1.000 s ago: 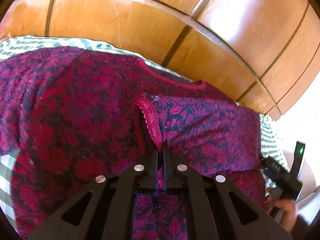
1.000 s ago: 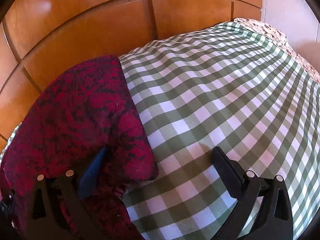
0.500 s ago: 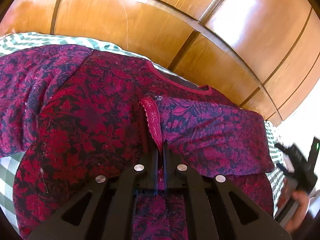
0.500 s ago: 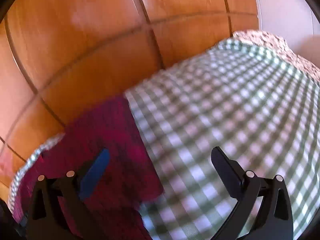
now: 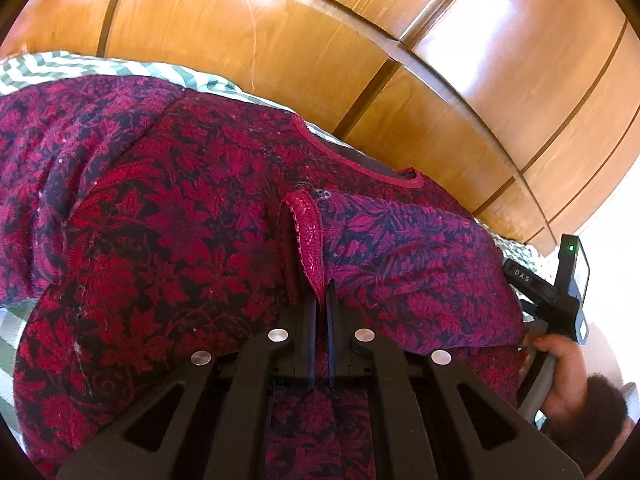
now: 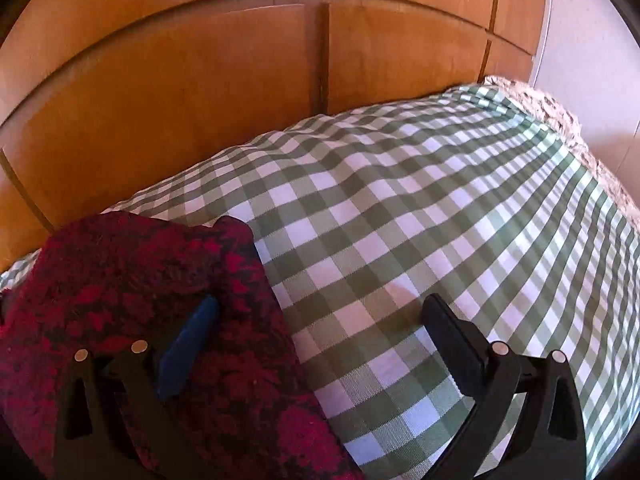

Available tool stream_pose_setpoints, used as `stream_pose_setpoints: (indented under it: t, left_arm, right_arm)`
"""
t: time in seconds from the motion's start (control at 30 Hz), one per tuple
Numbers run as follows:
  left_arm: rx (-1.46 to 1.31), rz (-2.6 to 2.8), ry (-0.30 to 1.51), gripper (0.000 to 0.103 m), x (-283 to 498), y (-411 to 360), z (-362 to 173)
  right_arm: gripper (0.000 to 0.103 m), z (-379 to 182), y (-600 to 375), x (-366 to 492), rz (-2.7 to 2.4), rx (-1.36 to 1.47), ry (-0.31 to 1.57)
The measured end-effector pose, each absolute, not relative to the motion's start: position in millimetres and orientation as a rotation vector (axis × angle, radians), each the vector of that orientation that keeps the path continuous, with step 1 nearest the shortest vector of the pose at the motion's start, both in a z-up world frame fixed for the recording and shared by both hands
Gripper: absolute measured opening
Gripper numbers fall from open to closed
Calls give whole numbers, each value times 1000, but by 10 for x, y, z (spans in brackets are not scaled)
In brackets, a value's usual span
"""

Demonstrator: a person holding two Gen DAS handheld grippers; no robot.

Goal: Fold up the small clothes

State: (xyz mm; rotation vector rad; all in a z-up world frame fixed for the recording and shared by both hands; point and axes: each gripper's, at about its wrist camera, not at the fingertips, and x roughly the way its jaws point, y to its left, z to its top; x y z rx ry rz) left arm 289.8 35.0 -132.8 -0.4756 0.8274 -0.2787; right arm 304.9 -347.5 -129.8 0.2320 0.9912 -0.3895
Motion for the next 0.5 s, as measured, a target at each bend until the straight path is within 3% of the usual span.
stream_pose_setpoints:
  t: [0.33, 0.5]
  left_arm:
    - [-489, -284, 828, 3, 2897, 379, -1334]
    - [-490, -284, 830, 3, 2883, 399, -1330]
  right_arm:
    - [101, -797, -3455, 2362, -255, 377, 943]
    - [101, -966, -3182, 2049, -301, 291, 990]
